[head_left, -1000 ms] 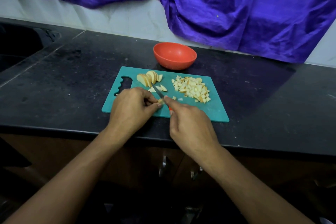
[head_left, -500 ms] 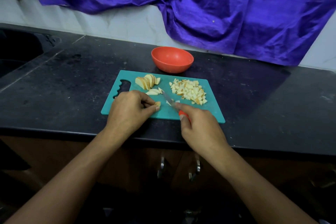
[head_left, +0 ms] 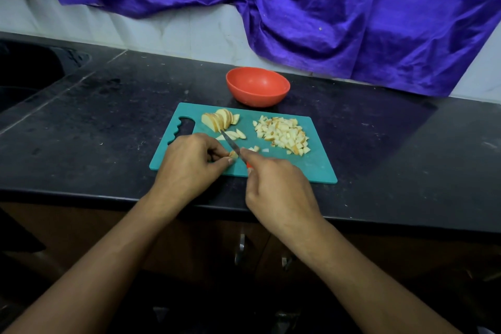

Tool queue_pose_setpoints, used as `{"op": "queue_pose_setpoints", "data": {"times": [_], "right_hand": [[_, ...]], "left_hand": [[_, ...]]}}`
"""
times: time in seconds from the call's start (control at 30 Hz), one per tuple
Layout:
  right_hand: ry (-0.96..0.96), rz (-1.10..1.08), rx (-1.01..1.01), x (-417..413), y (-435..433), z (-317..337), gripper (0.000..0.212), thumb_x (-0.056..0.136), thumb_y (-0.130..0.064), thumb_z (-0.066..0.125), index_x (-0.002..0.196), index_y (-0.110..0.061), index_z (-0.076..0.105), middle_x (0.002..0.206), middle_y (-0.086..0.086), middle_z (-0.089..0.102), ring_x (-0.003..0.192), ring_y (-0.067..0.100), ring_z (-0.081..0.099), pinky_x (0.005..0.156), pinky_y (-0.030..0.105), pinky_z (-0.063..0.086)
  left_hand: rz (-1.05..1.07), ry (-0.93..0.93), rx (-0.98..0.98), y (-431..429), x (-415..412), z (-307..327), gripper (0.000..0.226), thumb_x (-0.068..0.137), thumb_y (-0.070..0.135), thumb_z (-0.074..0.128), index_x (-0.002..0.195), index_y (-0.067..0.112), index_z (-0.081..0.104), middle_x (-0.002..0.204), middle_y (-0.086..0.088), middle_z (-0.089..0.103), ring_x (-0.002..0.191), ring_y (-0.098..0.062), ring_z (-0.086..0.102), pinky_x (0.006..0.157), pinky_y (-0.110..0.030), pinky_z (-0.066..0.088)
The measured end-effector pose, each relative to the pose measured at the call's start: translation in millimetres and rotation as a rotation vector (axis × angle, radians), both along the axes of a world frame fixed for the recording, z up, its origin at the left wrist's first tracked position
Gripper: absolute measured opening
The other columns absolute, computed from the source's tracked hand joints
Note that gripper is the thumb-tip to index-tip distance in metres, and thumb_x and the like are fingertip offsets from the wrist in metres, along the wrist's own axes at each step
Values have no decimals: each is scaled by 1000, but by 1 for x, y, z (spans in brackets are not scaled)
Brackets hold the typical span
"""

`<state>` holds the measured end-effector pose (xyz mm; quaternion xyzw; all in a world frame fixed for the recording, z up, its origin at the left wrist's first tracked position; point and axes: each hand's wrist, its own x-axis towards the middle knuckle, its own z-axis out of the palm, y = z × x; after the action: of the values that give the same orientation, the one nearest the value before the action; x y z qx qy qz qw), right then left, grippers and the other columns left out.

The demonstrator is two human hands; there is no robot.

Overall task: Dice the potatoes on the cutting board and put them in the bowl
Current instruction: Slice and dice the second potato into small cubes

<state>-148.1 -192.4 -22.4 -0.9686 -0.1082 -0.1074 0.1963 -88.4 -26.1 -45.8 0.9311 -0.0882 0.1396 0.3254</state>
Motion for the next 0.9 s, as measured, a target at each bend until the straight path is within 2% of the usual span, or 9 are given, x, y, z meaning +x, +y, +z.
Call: {"op": "queue_pose_setpoints", "data": {"times": [0.1,0.2,0.43,0.57,0.6,0.67,0.73,0.8,0.9], "right_hand": [[-16,10,-58,0,3,-4,54,105,-27,46,157,-32,36,116,-3,64,99,16,62,83,38,56],[-15,23,-123,-2,2,-6,58,104,-26,45,159,-30,30,116,-1,63,97,18,63,80,38,55],[-6,44,-180,-7,-13,-14,54,105,-26,43,158,-33,34,106,-4,65,89,14,62,75,36,55],[115,-41,124,3,-30,-12,44,106,-30,49,146,-46,50,96,-16,63,69,6,60,53,19,46],[119,-57,187,5,-34,-12,42,106,-29,50,145,-45,52,95,-17,63,66,5,61,49,18,45],[106,-69,251,6,-40,-9,41,106,-27,51,145,-42,54,99,-17,65,67,7,64,51,22,50],[84,-42,257,3,-42,-7,42,106,-26,51,145,-42,53,107,-15,68,64,7,63,50,23,50],[72,2,205,-1,-39,-7,43,105,-28,51,146,-43,52,104,-16,68,62,3,60,47,20,42],[51,58,70,-7,-28,-8,45,105,-32,49,148,-43,49,101,-14,67,75,2,57,57,15,37]], "left_hand": [[1,2,-8,0,0,0,7,85,36,81,86,32,75,75,19,67,72,2,63,68,-21,54],[-3,7,-18,0,-1,1,8,85,37,80,84,32,75,73,18,68,71,1,64,66,-20,52],[21,-10,-11,0,-1,0,8,85,36,81,88,30,78,74,19,68,70,3,63,62,-13,44],[19,-10,-57,0,-3,0,10,84,35,82,92,30,79,78,22,69,73,4,63,66,-11,44],[21,-8,-68,1,-2,0,12,84,33,82,96,30,79,81,23,69,75,5,64,68,-10,44],[20,-5,-80,2,-1,-2,17,86,31,81,103,30,78,87,22,71,79,6,64,71,-8,44],[15,-15,-99,2,0,-4,20,88,27,79,108,29,77,92,19,72,82,6,65,78,-13,52],[11,-43,-164,4,0,-6,22,89,19,78,110,28,76,92,18,73,84,4,67,85,-23,58],[22,-91,-249,6,0,-9,25,88,10,76,106,26,72,94,15,70,84,-1,67,81,-26,58]]}}
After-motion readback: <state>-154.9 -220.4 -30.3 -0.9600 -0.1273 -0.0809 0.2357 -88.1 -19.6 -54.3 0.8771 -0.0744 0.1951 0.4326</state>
